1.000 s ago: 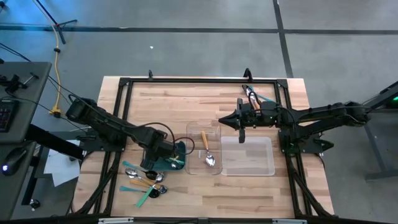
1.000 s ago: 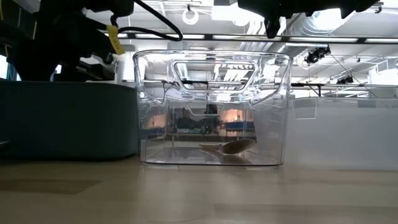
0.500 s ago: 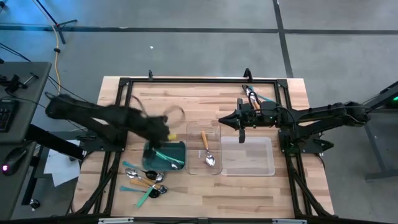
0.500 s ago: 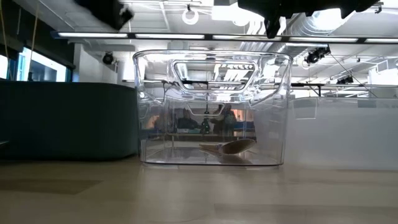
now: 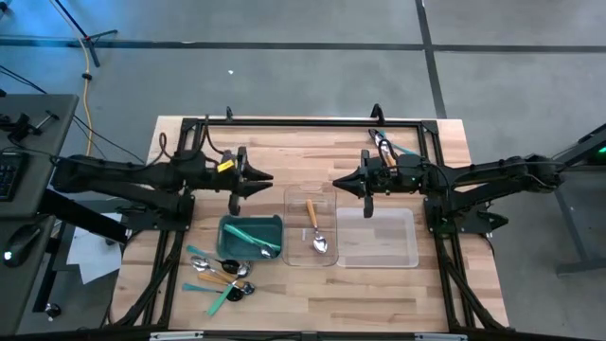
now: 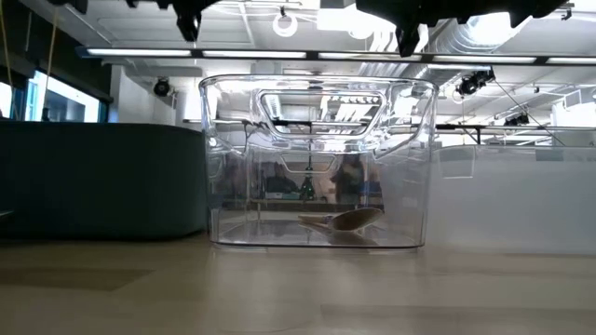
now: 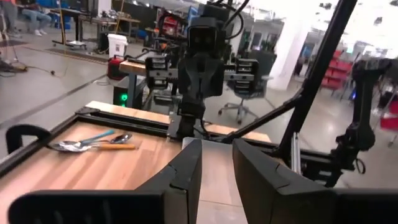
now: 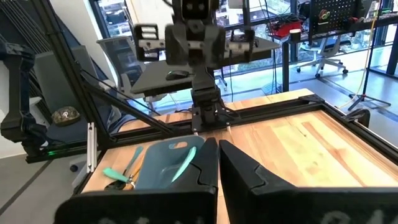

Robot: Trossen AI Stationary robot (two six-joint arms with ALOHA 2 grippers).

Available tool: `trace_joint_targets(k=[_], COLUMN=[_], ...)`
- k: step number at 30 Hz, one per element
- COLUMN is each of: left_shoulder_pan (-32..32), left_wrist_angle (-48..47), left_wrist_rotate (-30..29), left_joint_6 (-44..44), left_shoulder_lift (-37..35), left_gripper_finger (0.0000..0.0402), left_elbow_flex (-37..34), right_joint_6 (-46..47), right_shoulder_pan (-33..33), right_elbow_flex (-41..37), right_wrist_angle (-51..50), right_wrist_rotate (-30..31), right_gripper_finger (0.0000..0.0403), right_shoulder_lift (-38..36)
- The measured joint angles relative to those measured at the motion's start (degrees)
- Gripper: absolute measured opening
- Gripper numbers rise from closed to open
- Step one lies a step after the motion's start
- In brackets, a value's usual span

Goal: Sort silverware by color (type)
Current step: Put the light blue spoon into the blue bin

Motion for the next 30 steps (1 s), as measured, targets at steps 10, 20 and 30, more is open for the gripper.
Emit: trace_joint_targets(k=[10,20,30], left_shoulder_pan=[-0.04,-0.04,-0.04], left_wrist_angle=[3.32,3.99,3.69], left_wrist_rotate=[-1.26,-1.27,-1.41], left_joint_6=[-0.88,1.55,1.55], left_shoulder_lift=[2.57,2.38,2.38], left_gripper_finger=[0.0078,0.0006,0.0001], left_elbow_flex=[-2.52,-2.53,-2.53], right_joint_6=[-0.02,-0.02,-0.02], right_shoulder_pan=[-0.02,-0.02,-0.02], right_elbow_flex=[0.0,0.0,0.0], right_wrist_angle=[0.39,0.37,0.37], right_wrist_rotate=[0.02,0.02,0.04], right_gripper_finger=[0.0,0.0,0.0], right_shoulder_lift=[0.0,0.0,0.0])
